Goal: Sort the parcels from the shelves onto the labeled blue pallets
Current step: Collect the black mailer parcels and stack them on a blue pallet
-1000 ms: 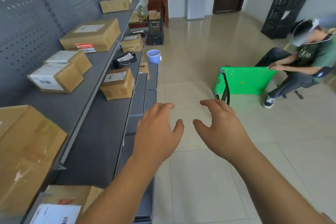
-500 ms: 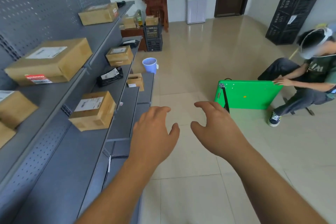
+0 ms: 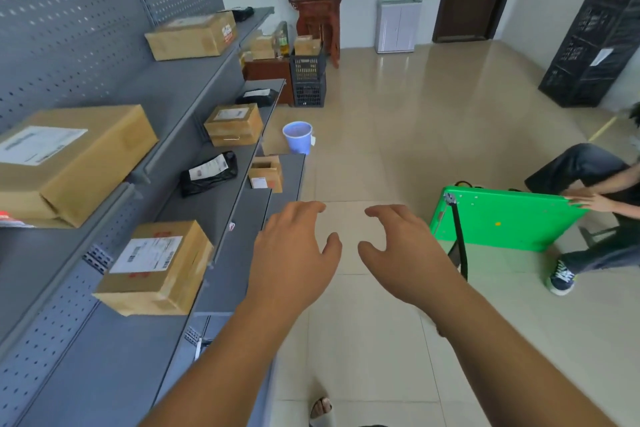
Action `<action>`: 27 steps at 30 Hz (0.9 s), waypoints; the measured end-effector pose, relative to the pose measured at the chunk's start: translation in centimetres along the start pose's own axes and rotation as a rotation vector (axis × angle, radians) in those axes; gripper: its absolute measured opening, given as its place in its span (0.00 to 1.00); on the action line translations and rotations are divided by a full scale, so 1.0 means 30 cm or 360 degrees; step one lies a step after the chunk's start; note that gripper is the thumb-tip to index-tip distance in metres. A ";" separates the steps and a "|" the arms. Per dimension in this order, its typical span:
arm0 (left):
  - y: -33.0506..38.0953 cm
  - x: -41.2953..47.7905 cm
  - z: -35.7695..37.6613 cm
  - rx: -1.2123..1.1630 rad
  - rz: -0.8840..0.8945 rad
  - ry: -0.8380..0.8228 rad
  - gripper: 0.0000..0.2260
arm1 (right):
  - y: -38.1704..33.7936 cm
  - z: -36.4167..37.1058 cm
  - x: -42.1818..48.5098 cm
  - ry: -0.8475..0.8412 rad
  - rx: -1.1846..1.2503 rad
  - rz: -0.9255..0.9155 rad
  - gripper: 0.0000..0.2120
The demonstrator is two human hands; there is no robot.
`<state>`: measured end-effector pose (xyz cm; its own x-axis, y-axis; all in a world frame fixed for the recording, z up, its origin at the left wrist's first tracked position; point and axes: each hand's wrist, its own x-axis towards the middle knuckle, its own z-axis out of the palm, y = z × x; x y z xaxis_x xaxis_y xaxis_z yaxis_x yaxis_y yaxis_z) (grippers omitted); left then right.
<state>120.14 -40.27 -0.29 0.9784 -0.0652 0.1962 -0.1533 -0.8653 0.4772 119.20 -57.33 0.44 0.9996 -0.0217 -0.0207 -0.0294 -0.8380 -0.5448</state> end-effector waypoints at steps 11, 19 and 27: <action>-0.106 0.651 0.106 -0.0004 0.0057 -0.0112 0.21 | -0.022 -0.009 0.616 0.0074 -0.0044 0.0129 0.26; -0.104 1.085 0.276 0.0078 0.0035 -0.0154 0.21 | 0.097 -0.016 1.075 0.0074 -0.0094 0.0095 0.26; -0.015 1.533 0.392 0.0150 -0.0114 -0.0072 0.22 | 0.195 -0.114 1.595 -0.0009 -0.0075 -0.0081 0.26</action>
<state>166.85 -48.72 -1.56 0.9920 -0.0220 0.1243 -0.0710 -0.9114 0.4053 166.87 -65.12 -0.88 0.9997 0.0246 0.0013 0.0219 -0.8627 -0.5053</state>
